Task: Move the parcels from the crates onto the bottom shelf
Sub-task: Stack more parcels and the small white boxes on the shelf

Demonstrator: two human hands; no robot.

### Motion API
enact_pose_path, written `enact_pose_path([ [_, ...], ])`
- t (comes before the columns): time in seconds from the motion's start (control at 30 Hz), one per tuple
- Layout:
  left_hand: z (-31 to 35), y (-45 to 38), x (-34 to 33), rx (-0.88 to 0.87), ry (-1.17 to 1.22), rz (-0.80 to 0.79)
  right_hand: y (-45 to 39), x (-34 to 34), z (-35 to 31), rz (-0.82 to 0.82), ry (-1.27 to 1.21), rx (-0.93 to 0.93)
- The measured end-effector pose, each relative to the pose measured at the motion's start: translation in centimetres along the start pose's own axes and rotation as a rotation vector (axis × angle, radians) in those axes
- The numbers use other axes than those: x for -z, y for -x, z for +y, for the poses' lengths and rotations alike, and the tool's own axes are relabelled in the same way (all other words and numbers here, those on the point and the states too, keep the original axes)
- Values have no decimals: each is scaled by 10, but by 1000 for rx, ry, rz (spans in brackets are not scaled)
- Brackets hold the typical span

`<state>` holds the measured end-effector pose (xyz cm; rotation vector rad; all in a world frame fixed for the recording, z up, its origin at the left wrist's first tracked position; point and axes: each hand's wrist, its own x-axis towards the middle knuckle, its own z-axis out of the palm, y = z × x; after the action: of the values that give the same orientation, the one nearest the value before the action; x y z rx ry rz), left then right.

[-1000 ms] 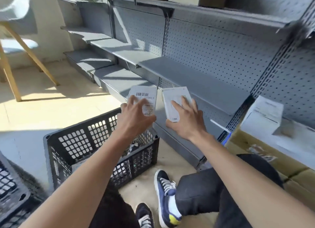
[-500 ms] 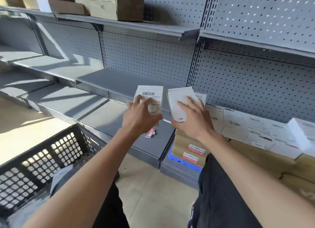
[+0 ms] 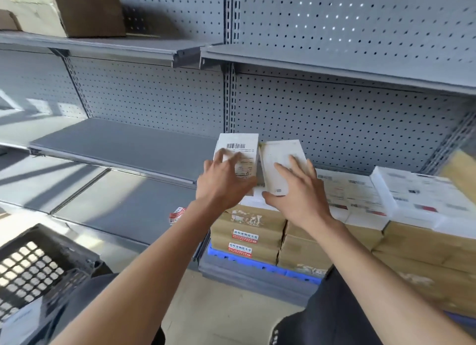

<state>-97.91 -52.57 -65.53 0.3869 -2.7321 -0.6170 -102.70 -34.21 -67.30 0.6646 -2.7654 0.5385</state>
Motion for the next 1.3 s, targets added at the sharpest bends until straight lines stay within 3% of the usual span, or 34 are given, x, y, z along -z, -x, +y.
enact_pose_path([
  [0.5, 49, -63, -84, -75, -20, -78, -34, -20, 82, 74, 45, -118],
  [1.3, 44, -50, -132, -124, -189, -144, -22, -46, 111, -137, 33, -202],
])
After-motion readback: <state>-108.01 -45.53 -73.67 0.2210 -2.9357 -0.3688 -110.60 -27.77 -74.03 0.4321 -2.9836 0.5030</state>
